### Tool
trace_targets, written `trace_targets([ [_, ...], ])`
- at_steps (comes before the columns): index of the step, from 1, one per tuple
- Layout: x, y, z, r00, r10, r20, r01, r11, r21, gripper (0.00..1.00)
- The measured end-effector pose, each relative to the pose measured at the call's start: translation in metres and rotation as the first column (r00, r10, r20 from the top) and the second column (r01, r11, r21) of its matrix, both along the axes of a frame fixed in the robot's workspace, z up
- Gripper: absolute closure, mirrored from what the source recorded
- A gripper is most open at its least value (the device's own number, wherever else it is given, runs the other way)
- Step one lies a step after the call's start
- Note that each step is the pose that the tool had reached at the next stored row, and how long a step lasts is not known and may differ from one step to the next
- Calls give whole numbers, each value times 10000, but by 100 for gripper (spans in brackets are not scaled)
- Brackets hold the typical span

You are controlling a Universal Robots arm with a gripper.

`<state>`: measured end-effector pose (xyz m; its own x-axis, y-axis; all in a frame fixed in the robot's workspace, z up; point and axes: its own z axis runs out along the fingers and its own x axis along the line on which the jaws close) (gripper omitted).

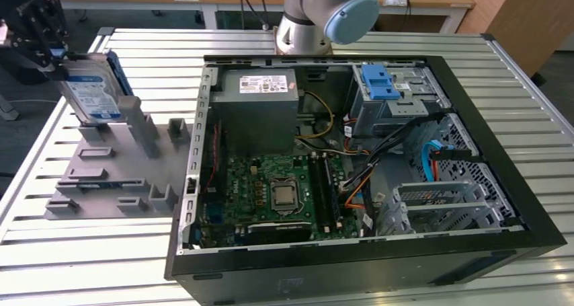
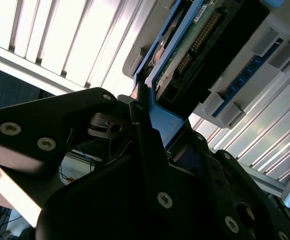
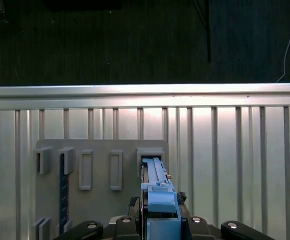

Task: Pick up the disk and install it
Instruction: 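Pick up the disk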

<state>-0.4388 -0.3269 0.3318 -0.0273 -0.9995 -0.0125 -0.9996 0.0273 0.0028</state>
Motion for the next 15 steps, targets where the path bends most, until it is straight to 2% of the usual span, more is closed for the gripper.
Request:
trace_targets([
  [15,0,0,73,10000,0,3,0,10000,0,64],
])
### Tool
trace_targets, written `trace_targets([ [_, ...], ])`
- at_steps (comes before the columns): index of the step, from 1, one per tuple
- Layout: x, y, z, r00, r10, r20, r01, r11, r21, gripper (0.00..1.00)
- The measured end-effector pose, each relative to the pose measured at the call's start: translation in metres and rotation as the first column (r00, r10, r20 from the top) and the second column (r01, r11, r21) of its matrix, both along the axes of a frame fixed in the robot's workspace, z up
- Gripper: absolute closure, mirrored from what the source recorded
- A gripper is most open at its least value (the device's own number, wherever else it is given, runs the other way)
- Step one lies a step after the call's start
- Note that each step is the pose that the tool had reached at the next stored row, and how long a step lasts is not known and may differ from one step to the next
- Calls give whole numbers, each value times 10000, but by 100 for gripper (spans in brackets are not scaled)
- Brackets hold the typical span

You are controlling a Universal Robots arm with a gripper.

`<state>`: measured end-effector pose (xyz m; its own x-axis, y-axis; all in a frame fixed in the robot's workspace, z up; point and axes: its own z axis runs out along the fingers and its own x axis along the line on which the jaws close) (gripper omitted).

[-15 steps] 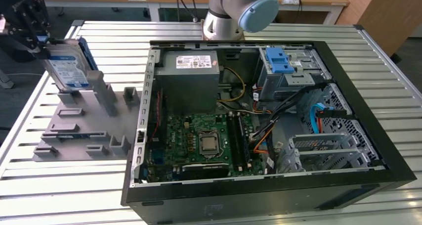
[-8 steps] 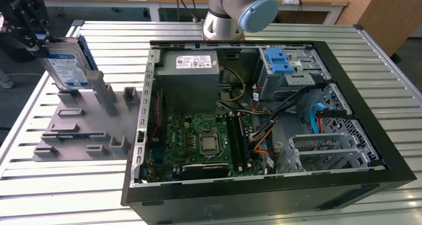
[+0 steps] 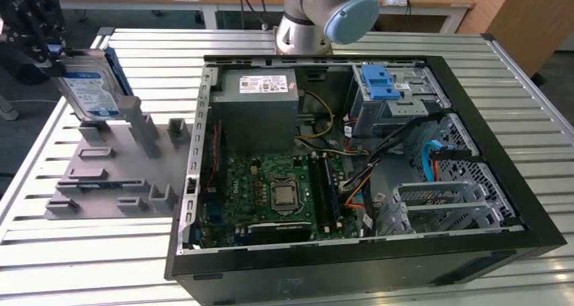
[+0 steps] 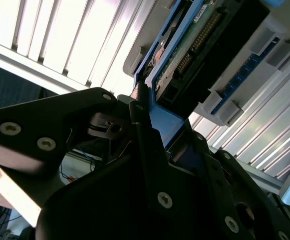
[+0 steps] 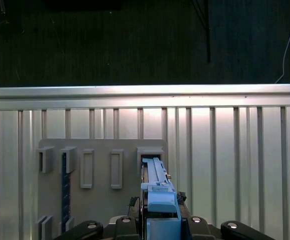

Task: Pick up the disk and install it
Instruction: 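Pick up the disk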

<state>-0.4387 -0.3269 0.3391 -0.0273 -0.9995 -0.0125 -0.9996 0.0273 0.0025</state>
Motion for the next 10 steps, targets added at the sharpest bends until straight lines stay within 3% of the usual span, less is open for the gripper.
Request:
trace_targets([
  [10,0,0,50,10000,0,0,0,10000,-1,64],
])
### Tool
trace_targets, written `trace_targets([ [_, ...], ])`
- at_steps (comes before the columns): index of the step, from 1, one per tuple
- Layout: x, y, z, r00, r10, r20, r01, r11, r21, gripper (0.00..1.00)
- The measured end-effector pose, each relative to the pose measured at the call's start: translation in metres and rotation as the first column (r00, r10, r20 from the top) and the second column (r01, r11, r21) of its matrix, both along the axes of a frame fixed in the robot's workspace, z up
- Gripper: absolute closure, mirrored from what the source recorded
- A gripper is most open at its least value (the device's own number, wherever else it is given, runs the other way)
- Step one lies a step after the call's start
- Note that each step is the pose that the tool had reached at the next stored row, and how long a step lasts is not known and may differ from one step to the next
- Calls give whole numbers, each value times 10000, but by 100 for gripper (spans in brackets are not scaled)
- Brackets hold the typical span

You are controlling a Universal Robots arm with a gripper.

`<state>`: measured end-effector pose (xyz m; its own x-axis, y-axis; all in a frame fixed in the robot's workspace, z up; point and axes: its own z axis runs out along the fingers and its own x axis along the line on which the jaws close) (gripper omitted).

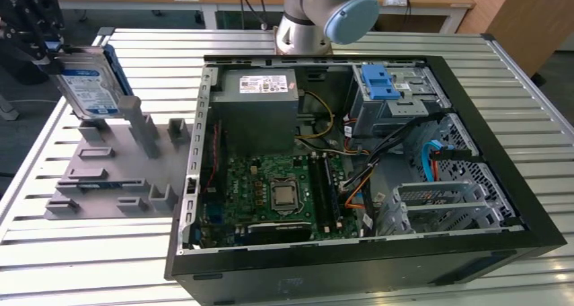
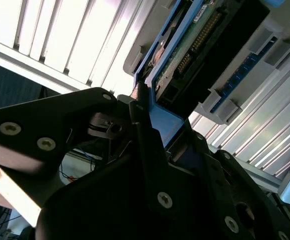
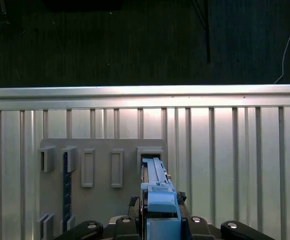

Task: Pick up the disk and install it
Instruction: 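Pick up the disk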

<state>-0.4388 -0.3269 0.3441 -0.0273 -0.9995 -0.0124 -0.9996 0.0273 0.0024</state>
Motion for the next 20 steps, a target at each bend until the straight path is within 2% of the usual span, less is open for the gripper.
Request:
trace_targets([
  [20,0,0,100,10000,0,5,0,10000,0,64],
])
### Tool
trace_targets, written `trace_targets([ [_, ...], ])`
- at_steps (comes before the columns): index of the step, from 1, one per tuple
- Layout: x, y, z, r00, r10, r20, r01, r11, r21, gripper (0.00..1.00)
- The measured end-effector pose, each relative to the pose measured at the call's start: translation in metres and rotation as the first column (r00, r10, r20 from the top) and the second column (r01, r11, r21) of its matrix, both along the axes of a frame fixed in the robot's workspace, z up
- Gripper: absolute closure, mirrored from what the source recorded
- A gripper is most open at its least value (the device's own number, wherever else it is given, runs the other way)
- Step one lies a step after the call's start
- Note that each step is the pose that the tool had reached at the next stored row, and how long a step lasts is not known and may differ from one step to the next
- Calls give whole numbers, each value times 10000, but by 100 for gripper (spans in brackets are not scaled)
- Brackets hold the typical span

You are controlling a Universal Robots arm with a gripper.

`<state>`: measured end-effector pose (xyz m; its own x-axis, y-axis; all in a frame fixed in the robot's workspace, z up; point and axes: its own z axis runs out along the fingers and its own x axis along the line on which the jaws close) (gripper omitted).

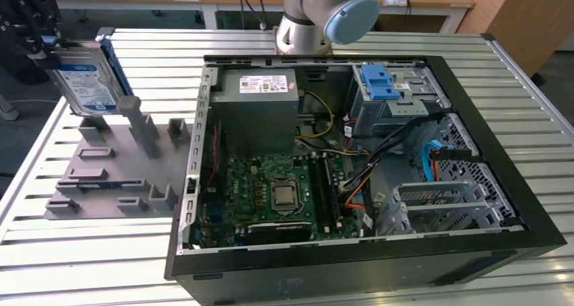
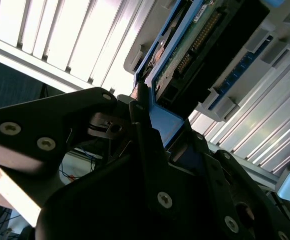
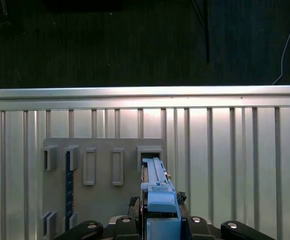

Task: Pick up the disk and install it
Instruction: 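Pick up the disk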

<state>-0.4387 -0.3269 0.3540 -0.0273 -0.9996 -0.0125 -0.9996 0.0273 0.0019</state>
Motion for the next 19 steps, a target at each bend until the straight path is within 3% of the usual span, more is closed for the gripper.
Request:
trace_targets([
  [19,0,0,92,10000,0,5,0,10000,0,64],
])
